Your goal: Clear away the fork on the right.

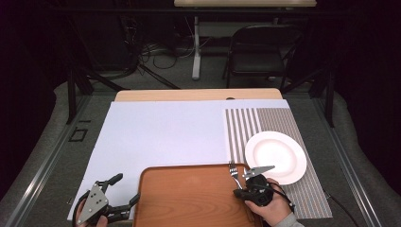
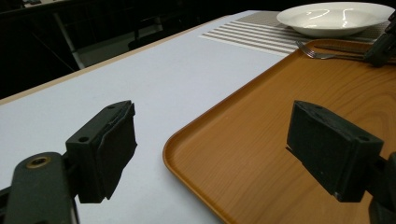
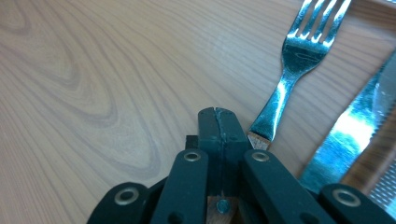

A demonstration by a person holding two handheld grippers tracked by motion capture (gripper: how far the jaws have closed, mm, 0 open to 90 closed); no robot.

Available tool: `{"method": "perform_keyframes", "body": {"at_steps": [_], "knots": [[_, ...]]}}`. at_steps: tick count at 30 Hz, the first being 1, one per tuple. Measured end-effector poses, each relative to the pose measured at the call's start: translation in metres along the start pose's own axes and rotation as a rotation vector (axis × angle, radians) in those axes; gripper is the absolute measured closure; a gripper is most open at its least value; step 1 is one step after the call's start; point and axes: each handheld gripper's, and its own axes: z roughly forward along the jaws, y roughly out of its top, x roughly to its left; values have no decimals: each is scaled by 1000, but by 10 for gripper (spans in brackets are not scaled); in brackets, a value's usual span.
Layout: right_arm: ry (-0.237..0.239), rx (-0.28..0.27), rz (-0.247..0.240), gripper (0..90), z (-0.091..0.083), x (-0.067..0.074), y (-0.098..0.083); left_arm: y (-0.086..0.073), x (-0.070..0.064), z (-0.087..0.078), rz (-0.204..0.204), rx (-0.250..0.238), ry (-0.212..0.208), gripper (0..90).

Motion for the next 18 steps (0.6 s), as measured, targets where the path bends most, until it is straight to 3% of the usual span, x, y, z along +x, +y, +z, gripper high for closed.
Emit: {"method": "perform_keyframes", "body": {"at_steps": [3, 7, 18], "knots": [[-6, 10, 6, 900, -3, -3, 0, 0, 0, 1, 0, 0, -2, 156], [-7, -16, 20, 900, -3, -6, -2, 0, 0, 1, 0, 1, -1, 156], [-13, 3, 28, 900, -6, -9, -2, 0, 0, 2, 0, 5, -4, 156]]}}
